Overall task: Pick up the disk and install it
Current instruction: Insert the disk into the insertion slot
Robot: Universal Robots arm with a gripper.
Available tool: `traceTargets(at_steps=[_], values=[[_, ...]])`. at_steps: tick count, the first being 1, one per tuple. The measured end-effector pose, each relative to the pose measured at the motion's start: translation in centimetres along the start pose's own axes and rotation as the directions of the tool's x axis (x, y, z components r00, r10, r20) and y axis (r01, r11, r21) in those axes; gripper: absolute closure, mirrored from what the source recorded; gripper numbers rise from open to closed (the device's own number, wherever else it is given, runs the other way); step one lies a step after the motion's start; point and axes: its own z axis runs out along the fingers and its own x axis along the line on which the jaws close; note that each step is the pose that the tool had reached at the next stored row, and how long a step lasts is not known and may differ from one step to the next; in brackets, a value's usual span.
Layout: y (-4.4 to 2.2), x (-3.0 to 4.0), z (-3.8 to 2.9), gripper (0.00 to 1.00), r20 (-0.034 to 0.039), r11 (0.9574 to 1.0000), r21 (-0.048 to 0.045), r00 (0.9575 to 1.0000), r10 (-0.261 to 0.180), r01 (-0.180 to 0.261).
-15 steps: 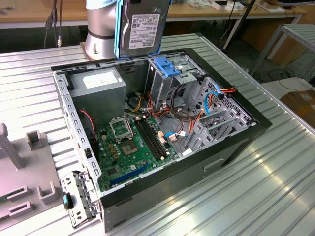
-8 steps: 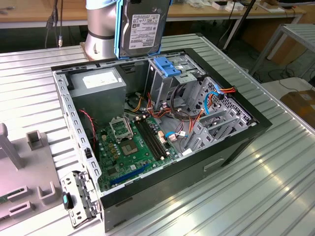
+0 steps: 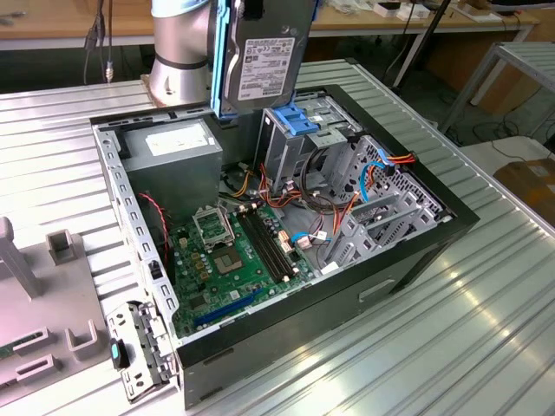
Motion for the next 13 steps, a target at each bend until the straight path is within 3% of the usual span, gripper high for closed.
traceTargets(at_steps=[5,6,13], values=[[-0.35,1.1,0.11,0.63,-0.0004,1.0,0.0,1.0,0.0,0.0],[-0.58,1.69,0.16,0.63,-0.0005,1.0,0.0,1.0,0.0,0.0],[-1.34,3.09,0.28,0.63,-0.0007,1.0,0.0,1.0,0.0,0.0]])
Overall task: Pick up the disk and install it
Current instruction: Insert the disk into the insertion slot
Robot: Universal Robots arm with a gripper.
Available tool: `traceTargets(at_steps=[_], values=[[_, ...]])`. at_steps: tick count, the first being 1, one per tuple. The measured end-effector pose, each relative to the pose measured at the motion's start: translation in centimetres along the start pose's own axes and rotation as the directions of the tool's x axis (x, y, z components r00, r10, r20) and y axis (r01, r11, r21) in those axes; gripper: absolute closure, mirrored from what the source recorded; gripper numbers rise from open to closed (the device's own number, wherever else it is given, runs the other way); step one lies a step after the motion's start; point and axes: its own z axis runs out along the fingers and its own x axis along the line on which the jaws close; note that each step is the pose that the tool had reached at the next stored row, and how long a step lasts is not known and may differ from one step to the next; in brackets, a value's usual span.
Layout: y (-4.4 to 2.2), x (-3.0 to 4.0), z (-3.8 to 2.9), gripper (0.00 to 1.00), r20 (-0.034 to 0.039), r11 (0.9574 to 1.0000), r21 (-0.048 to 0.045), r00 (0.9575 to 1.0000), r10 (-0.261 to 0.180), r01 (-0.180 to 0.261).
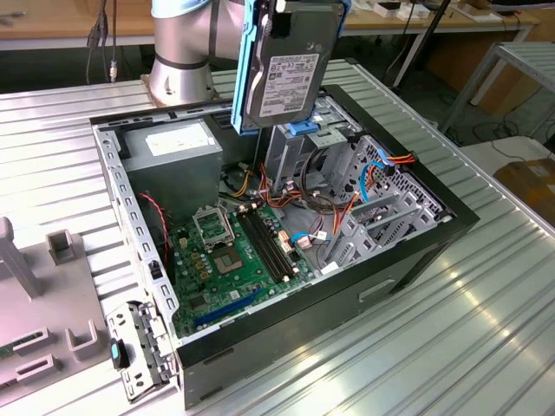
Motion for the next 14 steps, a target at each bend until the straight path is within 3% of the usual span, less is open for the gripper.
traceTargets(at_steps=[9,11,12,13,14], values=[[-1.22,2.23,0.18,0.63,0.0001,1.0,0.0,1.0,0.0,0.0],[-1.76,4.51,0.38,0.63,0.0018,1.0,0.0007,1.0,0.0,0.0],[-1.86,4.86,0.54,0.63,0.0048,1.0,0.006,1.0,0.0,0.0],[-1.95,4.93,0.74,0.63,0.0051,0.9998,0.0175,1.0,0.0,0.0],[-2.26,5.82,0.98,0.63,0.0047,0.9998,0.0173,1.0,0.0,0.0]])
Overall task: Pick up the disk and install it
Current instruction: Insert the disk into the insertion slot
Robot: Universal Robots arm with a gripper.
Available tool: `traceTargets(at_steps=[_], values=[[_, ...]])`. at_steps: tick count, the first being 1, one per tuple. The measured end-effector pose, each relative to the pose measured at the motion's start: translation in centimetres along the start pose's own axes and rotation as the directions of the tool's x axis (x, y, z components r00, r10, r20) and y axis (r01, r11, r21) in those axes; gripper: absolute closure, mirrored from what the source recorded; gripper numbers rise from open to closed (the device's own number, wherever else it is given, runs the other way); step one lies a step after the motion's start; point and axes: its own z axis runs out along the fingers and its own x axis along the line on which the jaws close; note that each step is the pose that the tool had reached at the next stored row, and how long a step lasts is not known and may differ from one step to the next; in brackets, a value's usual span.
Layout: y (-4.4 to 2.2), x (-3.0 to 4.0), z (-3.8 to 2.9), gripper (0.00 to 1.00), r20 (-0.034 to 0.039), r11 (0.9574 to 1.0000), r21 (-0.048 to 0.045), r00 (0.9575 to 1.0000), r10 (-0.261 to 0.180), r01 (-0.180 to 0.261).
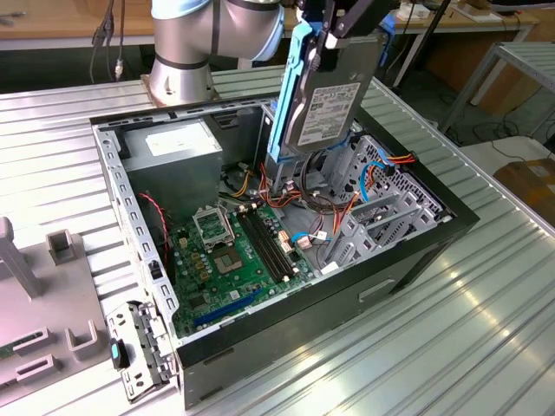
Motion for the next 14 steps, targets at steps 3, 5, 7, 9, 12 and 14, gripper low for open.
traceTargets(at_steps=[3,5,7,9,12,14], values=[[-1.83,0.83,0.56,0.63,-0.0059,1.0,-0.0015,1.0,0.0,0.0],[-2.56,1.01,0.71,0.63,-0.0071,1.0,-0.0016,1.0,0.0,0.0],[-2.81,1.41,0.81,0.63,-0.008,1.0,-0.0016,1.0,0.0,0.0],[-2.93,1.94,0.96,0.63,-0.0079,1.0,-0.0014,1.0,0.0,0.0],[-3.05,2.55,1.12,0.63,-0.0079,1.0,-0.0015,1.0,0.0,0.0],[-3.13,2.95,1.24,0.63,-0.008,1.0,-0.0015,1.0,0.0,0.0]])
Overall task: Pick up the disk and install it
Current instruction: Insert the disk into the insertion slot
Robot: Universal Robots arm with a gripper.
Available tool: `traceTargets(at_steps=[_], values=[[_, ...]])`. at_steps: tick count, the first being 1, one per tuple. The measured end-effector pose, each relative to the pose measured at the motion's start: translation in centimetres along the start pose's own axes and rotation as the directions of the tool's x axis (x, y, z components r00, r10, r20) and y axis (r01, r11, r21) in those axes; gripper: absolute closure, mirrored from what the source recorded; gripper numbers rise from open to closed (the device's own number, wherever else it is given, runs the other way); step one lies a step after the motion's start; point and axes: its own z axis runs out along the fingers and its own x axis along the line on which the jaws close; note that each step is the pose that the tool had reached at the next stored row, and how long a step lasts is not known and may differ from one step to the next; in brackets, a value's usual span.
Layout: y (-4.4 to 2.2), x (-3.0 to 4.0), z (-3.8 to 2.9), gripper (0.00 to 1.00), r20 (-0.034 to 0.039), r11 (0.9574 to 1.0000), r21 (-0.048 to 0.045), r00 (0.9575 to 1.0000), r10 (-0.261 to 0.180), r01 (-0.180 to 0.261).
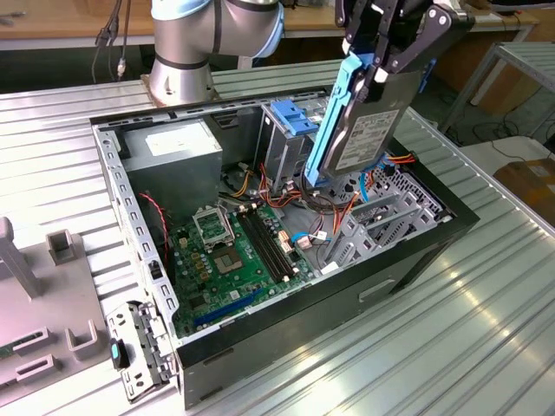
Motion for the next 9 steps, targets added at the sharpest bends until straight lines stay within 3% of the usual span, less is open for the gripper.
traceTargets(at_steps=[4,5,6,9], values=[[-0.44,1.38,0.45,0.63,0.0,1.0,0.0,1.0,0.0,0.0],[-0.85,1.73,0.65,0.63,0.0002,1.0,0.0001,1.0,0.0,0.0],[-1.89,1.84,0.95,0.63,-0.0003,1.0,0.0,1.0,0.0,0.0],[-3.64,1.99,1.32,0.63,-0.0013,1.0,-0.0001,1.0,0.0,0.0]])
